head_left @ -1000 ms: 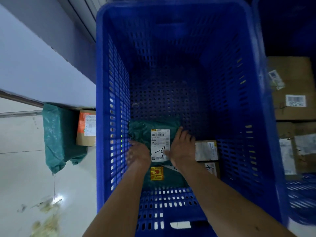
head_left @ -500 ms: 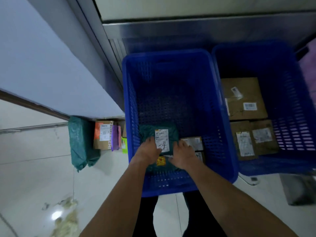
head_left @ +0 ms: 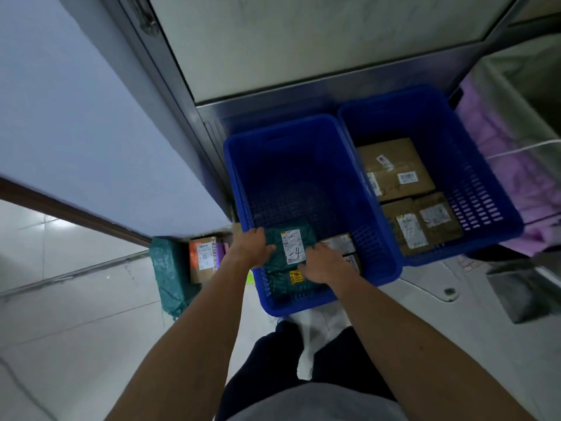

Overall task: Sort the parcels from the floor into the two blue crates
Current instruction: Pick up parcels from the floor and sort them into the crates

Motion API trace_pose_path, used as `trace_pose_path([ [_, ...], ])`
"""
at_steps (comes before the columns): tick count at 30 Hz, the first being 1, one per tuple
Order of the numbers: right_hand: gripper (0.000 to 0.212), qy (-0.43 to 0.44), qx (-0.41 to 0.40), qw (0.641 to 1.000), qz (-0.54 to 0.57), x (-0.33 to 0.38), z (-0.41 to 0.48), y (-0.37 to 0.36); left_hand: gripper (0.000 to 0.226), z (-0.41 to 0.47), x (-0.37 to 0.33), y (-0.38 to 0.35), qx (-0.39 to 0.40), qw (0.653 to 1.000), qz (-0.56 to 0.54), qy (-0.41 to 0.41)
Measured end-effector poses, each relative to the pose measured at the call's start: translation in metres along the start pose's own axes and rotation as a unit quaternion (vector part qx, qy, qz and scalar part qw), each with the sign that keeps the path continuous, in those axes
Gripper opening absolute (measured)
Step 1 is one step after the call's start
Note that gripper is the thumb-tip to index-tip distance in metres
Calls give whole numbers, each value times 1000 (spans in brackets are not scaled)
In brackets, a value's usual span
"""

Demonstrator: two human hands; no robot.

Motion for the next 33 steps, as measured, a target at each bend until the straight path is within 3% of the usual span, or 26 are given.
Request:
trace_pose_path([
  [11,49,21,-17,999,-19,-14,-55,-28,54,-57,-3,-13,-62,997,-21,33],
  [15,38,41,-34,998,-17,-5,-66,-40,52,-89,-1,-30,-91,993,-49,49],
  [20,28,84,-22,995,-44,25,-90,-57,59,-143,23,-58,-95,988,-60,106],
  [28,40,143,-26,986,-81,98,-109,-67,52,-204,86,-80,-108,976,-93,162],
  [33,41,123,-25,989,-76,144,-98,-81,52,-209,134,-107,-92,975,-117,163],
])
Point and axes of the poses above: each hand's wrist, its own z-axis towards the middle knuckle, its own y-axis out of the back of the hand, x = y × z, the point moved 8 cm from there along z, towards the middle knuckle, and after that the axes turned 13 degrees about -y, right-handed, at the moved point
